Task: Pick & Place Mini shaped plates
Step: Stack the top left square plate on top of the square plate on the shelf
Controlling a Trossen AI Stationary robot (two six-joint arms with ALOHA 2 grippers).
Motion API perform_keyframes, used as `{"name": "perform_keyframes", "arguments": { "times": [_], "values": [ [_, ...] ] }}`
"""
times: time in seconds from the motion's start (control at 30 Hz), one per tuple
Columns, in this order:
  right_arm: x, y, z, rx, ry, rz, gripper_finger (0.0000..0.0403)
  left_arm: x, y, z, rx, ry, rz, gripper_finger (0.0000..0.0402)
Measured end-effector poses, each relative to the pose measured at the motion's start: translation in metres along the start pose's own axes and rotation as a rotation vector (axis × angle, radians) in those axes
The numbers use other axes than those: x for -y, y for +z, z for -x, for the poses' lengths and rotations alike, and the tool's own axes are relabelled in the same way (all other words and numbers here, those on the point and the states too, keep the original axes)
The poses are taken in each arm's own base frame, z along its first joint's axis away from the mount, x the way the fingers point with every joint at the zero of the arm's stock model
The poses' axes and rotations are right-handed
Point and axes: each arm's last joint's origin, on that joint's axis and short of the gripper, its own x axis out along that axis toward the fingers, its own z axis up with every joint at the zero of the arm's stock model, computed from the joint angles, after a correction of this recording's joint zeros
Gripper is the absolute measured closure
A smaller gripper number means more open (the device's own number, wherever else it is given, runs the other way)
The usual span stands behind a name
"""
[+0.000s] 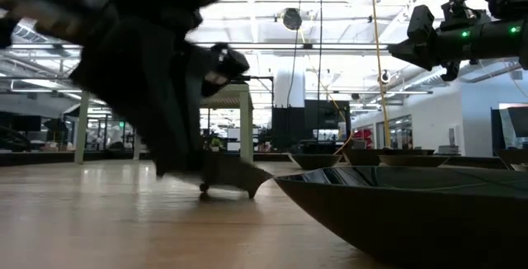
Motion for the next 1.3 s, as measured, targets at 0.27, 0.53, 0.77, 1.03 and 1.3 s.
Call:
{"name": "perform_keyframes", "arguments": {
  "times": [0.27, 0.53, 0.77, 1.03, 1.3],
  "values": [
    [0.000, 0.000, 0.000, 0.000, 0.000, 0.000, 0.0351, -0.037, 0.015, 0.067, 0.140, 0.077, -0.063, 0.0389],
    [0.000, 0.000, 0.000, 0.000, 0.000, 0.000, 0.0351, -0.088, 0.017, 0.148, 0.308, 0.408, 0.025, 0.0393],
    [0.000, 0.000, 0.000, 0.000, 0.000, 0.000, 0.0351, -0.119, 0.008, 0.197, 0.338, 0.734, 0.062, 0.0397],
    [0.000, 0.000, 0.000, 0.000, 0.000, 0.000, 0.0351, -0.156, -0.013, 0.234, 0.303, 0.972, 0.175, 0.0390],
    [0.000, 0.000, 0.000, 0.000, 0.000, 0.000, 0.0351, -0.195, -0.061, 0.258, 0.134, 1.069, 0.399, 0.0386]
  ]
}}
